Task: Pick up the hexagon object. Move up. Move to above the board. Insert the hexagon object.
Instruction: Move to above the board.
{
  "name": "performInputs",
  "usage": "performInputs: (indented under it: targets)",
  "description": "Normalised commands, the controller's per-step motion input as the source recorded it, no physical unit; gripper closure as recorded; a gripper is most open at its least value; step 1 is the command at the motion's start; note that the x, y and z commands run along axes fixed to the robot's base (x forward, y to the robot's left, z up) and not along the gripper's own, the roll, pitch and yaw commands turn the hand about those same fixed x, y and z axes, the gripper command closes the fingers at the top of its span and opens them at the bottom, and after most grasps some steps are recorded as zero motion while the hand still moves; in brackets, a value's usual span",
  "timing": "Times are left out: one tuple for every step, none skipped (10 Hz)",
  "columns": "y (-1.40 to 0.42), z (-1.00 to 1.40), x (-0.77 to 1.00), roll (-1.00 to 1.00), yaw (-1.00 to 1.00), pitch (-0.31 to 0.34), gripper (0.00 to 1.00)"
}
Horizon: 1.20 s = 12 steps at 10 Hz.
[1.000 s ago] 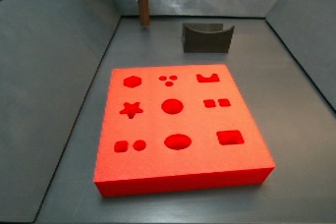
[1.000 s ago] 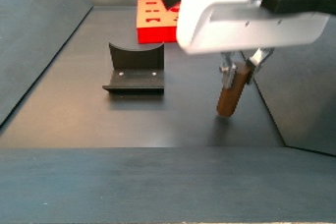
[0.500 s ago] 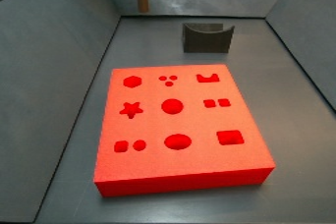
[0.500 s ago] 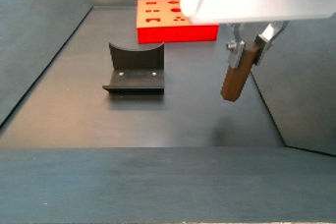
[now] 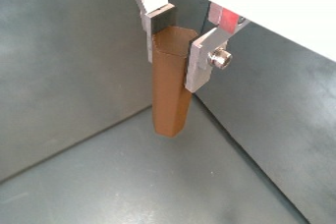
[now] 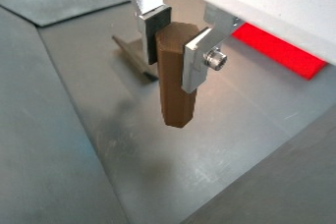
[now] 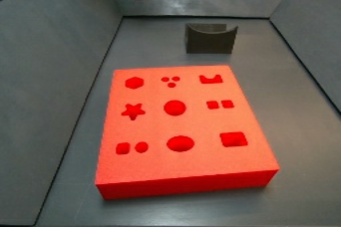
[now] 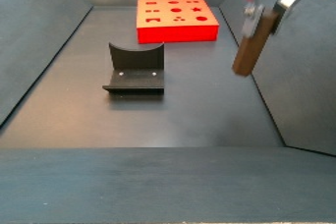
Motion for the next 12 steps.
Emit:
performInputs:
  targets:
    - [-0.06,1.00,-0.17,0.05,-0.01,0.032,1.00]
    - [-0.06,1.00,-0.16,0.06,0.00,0.035,1.00]
    - [-0.05,1.00,-0.15,0.07,0.01,0.032,1.00]
    - [-0.04,1.00,-0.15,0.07,0.02,0.037,1.00]
    - [-0.04,1.00,-0.13,0.07,0.02,0.047,1.00]
    - [-0.03,1.00,-0.11,0.07,0.02,0.053,1.00]
    - [-0.02,0.81,-0.06,0.07,0.03,0.073,1.00]
    - [-0.01,0.66,-0.03,0.06,0.03,0.086,1.00]
    - [-0.01,0.45,-0.01,0.06,0.02,0.097,1.00]
    - [-0.01,0.35,-0.01,0.06,0.03,0.099,1.00]
    - [-1.00,0.07,0.32,0.17,-0.96,0.509,1.00]
    - [-1.00,0.05,0.32,0.17,-0.95,0.496,1.00]
